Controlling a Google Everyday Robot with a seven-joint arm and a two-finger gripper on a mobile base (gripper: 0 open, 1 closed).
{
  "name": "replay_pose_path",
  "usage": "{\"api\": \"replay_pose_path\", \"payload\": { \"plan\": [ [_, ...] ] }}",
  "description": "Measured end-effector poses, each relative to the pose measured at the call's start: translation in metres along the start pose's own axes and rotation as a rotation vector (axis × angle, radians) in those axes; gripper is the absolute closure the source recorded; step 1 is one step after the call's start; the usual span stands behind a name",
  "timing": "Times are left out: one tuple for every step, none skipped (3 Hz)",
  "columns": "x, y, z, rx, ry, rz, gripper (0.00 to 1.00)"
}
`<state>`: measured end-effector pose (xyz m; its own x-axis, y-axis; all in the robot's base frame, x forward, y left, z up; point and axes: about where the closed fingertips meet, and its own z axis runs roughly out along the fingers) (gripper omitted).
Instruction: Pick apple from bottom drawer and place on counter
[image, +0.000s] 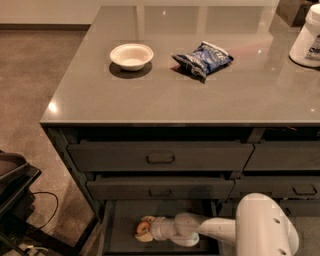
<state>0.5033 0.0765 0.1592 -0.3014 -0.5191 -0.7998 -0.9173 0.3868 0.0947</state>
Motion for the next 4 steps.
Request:
{"api": "replay_pose_path", "payload": {
  "plan": [
    [0.021,-0.014,-0.031,-0.025,0.031,-0.029,1.00],
    [0.049,-0.025,-0.063,-0.079,0.035,-0.047,1.00],
    [0.085,-0.042,-0.088,-0.113,-0.005,-0.059,1.00],
    [0.072,-0.051,-0.094,-0.141,-0.048,-0.073,1.00]
  ]
}}
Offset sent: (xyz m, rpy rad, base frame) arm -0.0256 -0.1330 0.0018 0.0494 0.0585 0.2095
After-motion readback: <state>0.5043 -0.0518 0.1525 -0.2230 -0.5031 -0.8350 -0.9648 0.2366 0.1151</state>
